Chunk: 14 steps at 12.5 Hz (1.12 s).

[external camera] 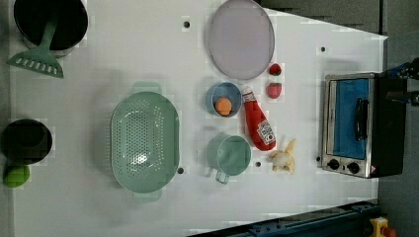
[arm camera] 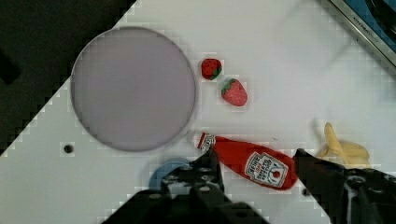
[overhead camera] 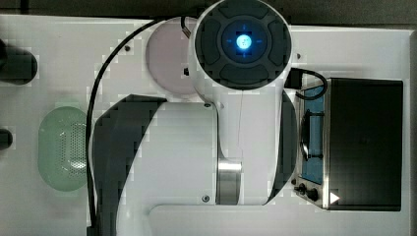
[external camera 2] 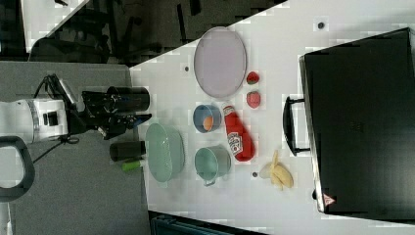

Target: Pick Ketchup from the table and place it in strainer.

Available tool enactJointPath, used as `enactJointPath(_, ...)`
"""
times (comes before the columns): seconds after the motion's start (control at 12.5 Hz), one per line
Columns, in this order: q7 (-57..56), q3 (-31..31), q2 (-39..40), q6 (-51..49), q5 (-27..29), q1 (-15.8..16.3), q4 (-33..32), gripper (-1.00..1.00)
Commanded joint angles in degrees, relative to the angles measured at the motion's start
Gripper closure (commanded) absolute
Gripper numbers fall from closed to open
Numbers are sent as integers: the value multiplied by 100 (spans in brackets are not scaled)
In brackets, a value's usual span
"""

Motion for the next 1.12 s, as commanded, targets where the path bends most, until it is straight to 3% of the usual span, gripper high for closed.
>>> enactJointPath(0.08,-312,371,-980,-855,168,-573,-420,-58)
enactJointPath(0.24,-393,399,-858,-794,168,-565,-565,-100)
enactJointPath(0.56,-1486,522,-489,-445,168,-551,-1172,-100)
enactJointPath(0.8,-3204,606,-192,106,167,-547,-1697,-100)
enactJointPath(1.12,-5391,664,48,1560,163,-543,-2455,-100)
